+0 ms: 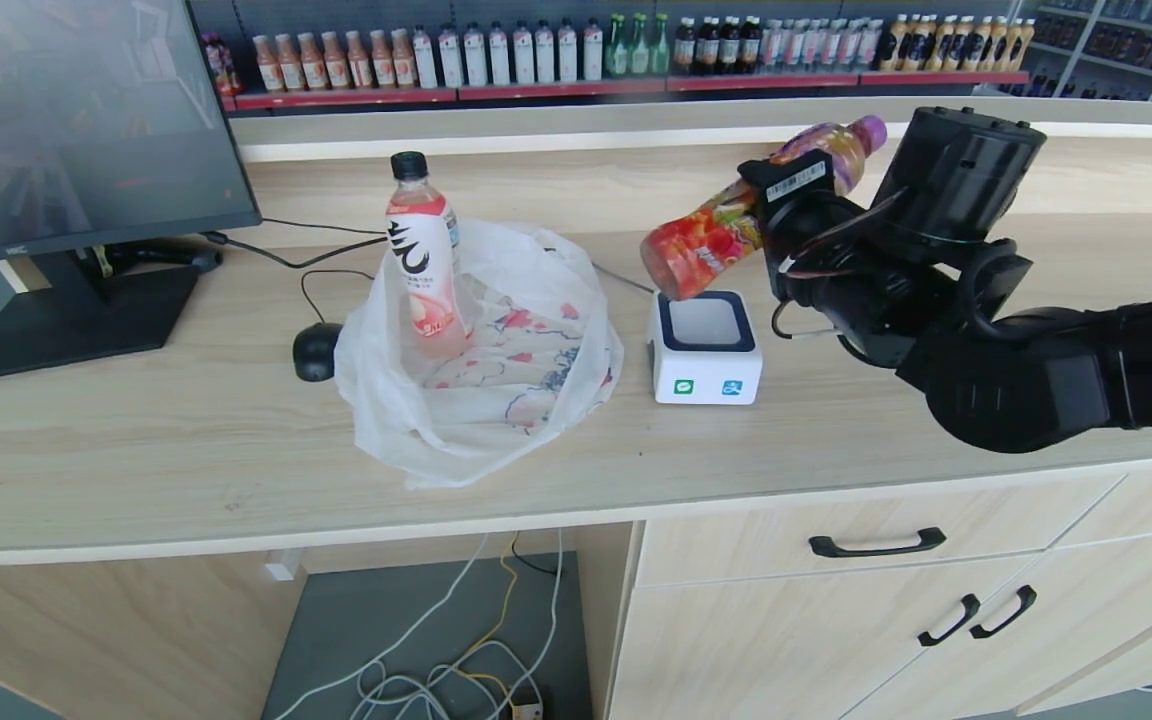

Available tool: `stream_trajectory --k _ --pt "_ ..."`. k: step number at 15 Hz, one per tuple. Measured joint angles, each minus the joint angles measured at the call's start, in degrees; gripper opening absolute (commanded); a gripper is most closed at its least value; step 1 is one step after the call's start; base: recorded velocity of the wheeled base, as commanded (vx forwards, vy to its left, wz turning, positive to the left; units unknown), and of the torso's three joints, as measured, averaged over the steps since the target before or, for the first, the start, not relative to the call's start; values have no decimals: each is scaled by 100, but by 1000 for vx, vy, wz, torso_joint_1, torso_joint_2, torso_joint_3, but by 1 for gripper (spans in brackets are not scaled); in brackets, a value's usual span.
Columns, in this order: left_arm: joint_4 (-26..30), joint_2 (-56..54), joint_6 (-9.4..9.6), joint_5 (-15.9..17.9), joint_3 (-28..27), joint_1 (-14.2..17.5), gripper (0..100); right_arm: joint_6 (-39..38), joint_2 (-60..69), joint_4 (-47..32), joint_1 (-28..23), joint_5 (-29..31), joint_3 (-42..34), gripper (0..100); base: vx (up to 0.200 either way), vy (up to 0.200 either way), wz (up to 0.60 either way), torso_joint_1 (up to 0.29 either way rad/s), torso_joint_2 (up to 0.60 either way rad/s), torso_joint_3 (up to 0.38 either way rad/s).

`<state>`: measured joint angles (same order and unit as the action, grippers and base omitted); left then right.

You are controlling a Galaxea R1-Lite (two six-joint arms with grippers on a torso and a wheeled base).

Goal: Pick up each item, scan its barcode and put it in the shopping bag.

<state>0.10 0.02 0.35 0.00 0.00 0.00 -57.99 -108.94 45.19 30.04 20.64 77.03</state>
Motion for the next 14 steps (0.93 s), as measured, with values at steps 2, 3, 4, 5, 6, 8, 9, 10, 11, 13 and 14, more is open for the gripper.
stream_trajectory --k 2,3,4,5,6,8,9,10,11,13,14 --pt "0 0 -2 0 0 0 100 539 158 325 289 383 -243 0 0 0 0 0 0 0" --pt "0 0 -2 0 0 0 100 780 229 473 408 467 -355 0 0 0 0 0 0 0" --pt "0 0 -2 0 0 0 100 1012 293 533 477 524 -446 0 0 0 0 0 0 0" --pt "0 0 -2 0 0 0 100 1517 343 686 513 618 -557 0 0 0 0 0 0 0" --pt "0 0 -2 0 0 0 100 1926 367 1045 542 725 -642 0 0 0 0 0 0 0" --pt "-2 0 0 2 0 0 100 3089 395 1831 742 766 -918 0 0 0 0 0 0 0" --pt "0 0 5 0 0 0 100 3632 408 2085 859 714 -1074 0 0 0 0 0 0 0" --pt "0 0 7 0 0 0 100 4185 414 2394 995 645 -1201 0 0 0 0 0 0 0" --pt "0 0 9 2 0 0 100 4629 417 2666 1102 605 -1306 0 0 0 0 0 0 0" --pt "-2 0 2 0 0 0 100 5387 412 3254 1232 500 -1615 0 0 0 0 0 0 0" --pt "0 0 2 0 0 0 100 5543 400 3396 1265 405 -1723 0 0 0 0 0 0 0"
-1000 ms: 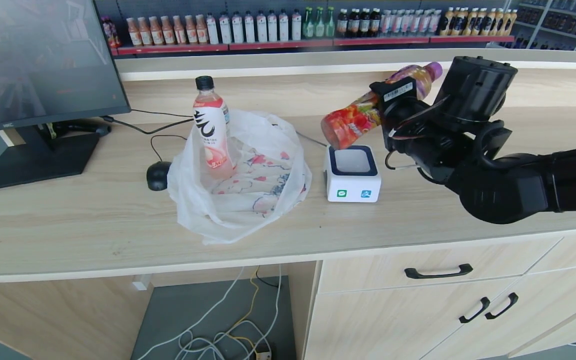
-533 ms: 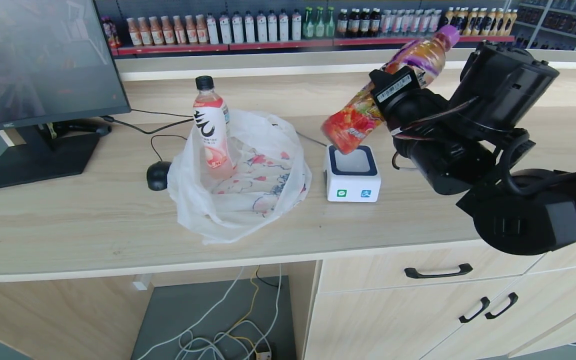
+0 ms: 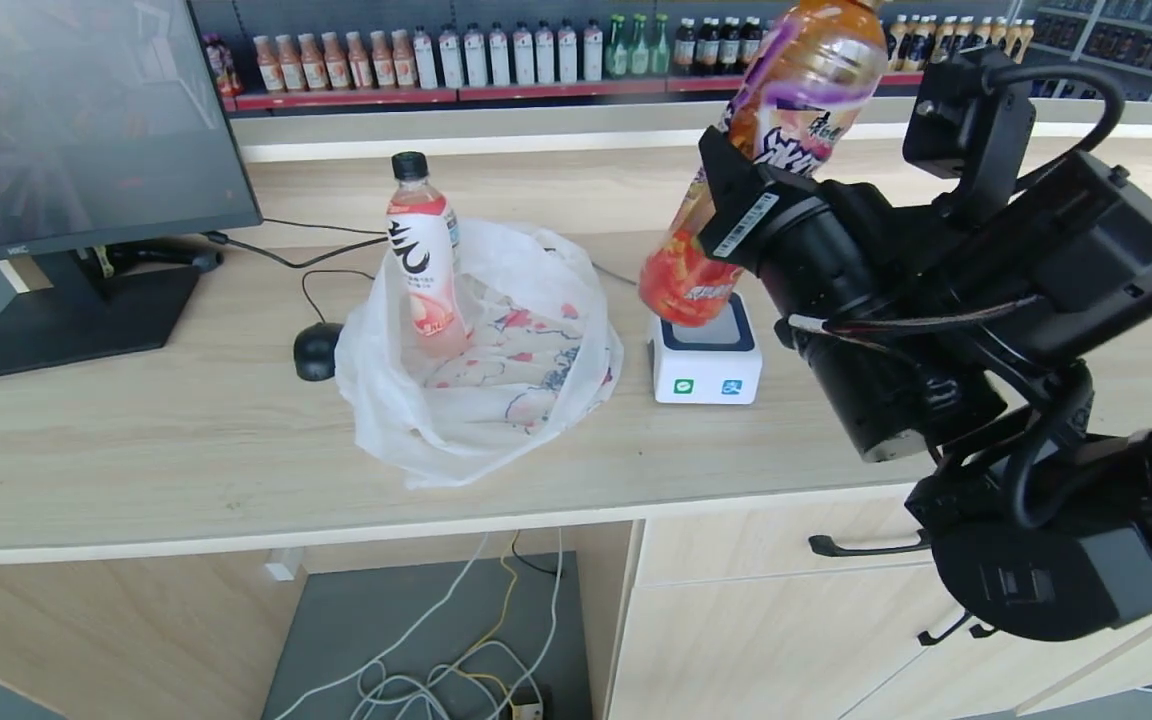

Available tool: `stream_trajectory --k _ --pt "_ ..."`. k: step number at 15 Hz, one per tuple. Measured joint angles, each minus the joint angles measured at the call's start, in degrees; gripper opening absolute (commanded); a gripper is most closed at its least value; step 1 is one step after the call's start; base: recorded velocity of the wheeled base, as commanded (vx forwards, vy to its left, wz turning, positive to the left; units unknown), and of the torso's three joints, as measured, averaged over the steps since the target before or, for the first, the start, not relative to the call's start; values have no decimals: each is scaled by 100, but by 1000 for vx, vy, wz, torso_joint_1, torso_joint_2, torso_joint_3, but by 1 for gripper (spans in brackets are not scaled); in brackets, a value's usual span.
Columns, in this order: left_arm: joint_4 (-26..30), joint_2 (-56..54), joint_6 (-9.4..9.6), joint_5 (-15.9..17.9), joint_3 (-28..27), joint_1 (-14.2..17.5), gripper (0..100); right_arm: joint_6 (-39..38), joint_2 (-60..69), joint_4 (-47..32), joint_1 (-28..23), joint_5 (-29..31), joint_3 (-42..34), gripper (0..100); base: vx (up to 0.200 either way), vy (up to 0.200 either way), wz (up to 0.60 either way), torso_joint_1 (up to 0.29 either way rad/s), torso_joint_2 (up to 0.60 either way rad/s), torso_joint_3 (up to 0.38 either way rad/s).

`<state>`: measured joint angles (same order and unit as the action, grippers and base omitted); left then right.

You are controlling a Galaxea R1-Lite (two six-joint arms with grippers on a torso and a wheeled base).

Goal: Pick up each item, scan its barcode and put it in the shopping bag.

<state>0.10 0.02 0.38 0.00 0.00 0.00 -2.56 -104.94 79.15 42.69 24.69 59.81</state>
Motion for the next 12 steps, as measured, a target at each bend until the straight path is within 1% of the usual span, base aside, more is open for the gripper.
stream_trajectory --k 2,3,4,7,11,12 --pt "-2 0 0 0 0 0 100 857 -85 679 -2 -606 -140 0 0 0 0 0 0 0" --pt "0 0 -2 0 0 0 100 1050 -151 906 -6 -786 -171 0 0 0 0 0 0 0" --pt "-2 0 -11 0 0 0 100 1156 -208 920 -20 -881 -193 0 0 0 0 0 0 0" --pt "0 0 -17 0 0 0 100 1092 -399 1031 -157 -958 -217 0 0 0 0 0 0 0" --pt "0 0 -20 0 0 0 100 1006 -551 1079 -488 -975 -223 0 0 0 0 0 0 0" --pt "0 0 -20 0 0 0 100 1003 -578 1079 -533 -978 -207 0 0 200 0 2 2 7"
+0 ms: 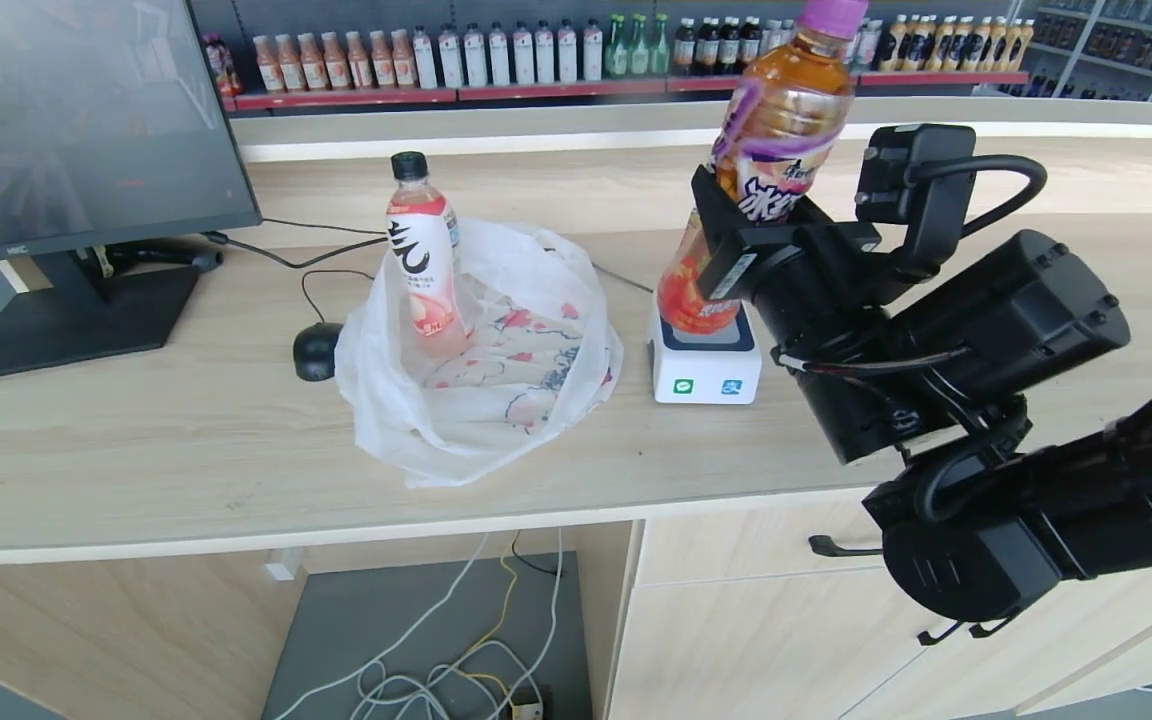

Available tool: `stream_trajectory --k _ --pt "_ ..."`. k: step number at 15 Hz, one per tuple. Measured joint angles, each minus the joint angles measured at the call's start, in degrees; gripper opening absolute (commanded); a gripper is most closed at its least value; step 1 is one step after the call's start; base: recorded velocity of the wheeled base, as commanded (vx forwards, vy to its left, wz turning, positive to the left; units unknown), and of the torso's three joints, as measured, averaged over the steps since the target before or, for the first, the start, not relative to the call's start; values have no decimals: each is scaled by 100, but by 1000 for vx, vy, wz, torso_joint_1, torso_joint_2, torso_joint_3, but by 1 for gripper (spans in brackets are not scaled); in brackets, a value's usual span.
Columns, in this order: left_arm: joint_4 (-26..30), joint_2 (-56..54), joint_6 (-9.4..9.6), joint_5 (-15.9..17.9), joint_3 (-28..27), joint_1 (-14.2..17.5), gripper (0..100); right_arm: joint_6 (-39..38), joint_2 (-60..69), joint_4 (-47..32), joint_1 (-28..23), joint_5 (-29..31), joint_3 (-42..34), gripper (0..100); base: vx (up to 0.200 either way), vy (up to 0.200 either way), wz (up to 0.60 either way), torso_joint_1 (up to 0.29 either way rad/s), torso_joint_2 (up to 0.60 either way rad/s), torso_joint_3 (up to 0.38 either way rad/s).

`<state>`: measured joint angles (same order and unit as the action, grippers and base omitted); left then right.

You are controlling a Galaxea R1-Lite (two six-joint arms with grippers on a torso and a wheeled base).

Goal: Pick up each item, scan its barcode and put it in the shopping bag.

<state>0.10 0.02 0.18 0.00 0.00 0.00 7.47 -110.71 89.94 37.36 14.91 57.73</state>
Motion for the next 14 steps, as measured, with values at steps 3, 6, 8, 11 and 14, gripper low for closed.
stream_trajectory --k 3,6,8,11,14 --pt "-2 0 -9 0 0 0 100 -4 -119 0 -54 -9 127 0 0 200 0 1 4 4" --pt "-2 0 -18 2 0 2 100 -9 -199 7 -71 -5 179 0 0 200 0 2 1 4" --pt "1 0 -18 0 0 -2 100 -9 -227 -9 -51 -2 185 0 0 200 0 5 5 0" --pt "0 0 -9 0 0 0 100 -6 -240 2 -74 6 188 0 0 200 0 1 4 2" --pt "0 0 13 0 0 0 100 -6 -251 0 -63 2 169 0 0 0 0 0 0 0"
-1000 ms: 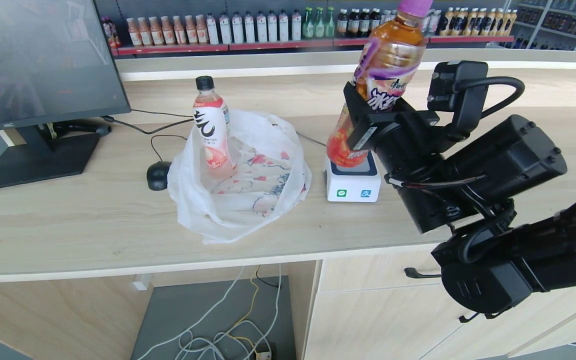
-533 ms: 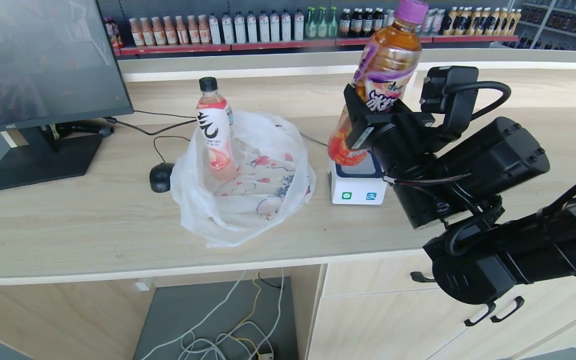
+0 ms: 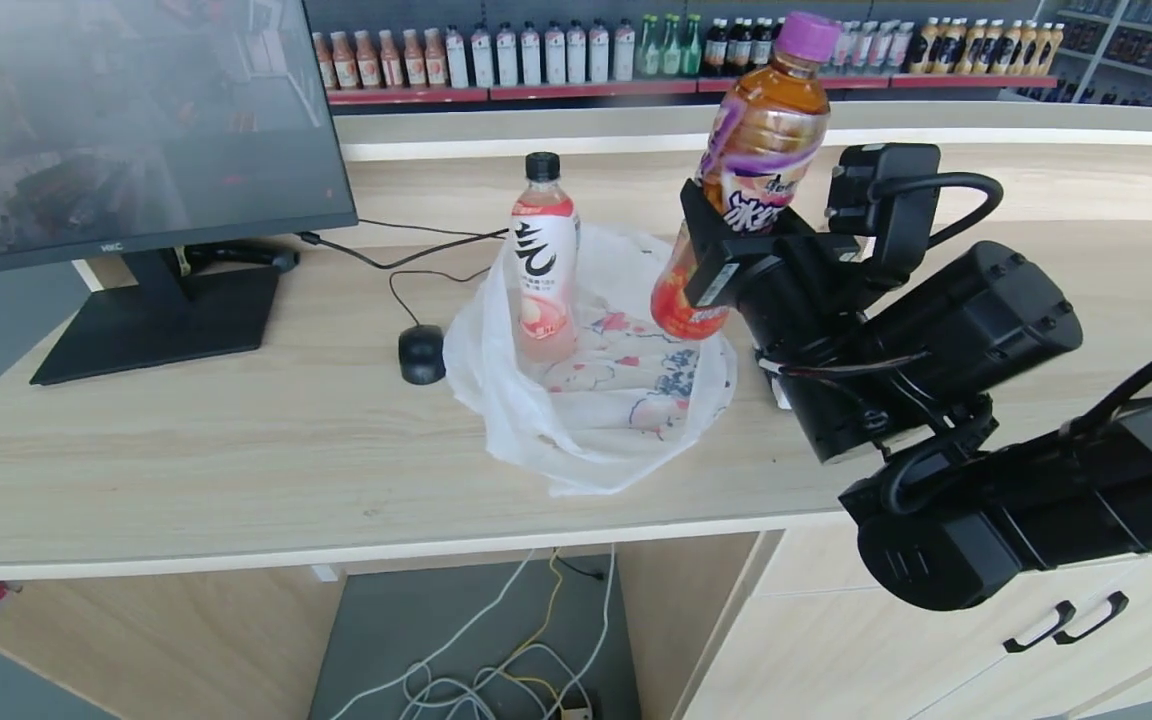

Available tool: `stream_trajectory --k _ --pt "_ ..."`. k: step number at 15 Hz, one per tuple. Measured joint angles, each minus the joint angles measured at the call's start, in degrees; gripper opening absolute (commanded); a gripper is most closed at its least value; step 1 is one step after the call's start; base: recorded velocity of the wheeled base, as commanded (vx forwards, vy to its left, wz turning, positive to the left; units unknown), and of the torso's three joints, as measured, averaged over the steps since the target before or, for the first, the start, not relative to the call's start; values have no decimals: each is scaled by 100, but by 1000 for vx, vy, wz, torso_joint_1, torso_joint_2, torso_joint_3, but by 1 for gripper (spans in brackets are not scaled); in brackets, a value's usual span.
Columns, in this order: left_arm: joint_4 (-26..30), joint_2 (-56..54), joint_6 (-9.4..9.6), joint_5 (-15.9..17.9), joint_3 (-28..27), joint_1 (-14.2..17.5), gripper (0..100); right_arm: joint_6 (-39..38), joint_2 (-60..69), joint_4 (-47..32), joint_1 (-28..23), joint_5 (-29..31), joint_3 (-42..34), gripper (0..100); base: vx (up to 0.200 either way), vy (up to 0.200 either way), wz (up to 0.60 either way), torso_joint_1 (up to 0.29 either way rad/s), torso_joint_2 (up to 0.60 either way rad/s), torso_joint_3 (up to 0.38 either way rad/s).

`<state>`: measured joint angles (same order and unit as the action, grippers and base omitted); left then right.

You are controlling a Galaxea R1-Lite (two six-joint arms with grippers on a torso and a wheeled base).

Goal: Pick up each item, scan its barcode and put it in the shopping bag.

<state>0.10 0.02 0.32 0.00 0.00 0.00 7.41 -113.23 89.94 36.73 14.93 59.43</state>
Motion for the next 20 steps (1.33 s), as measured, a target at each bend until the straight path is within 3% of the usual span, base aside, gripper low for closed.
stream_trajectory --k 7,12,20 --pt "0 0 1 2 0 2 100 9 -100 -9 -13 1 -54 0 0 0 0 0 0 0" --pt "1 0 4 0 0 0 100 137 -168 -60 -368 -32 -185 0 0 0 0 0 0 0" --pt "0 0 1 2 0 0 100 145 -183 -1980 -571 -139 663 0 0 0 0 0 0 0"
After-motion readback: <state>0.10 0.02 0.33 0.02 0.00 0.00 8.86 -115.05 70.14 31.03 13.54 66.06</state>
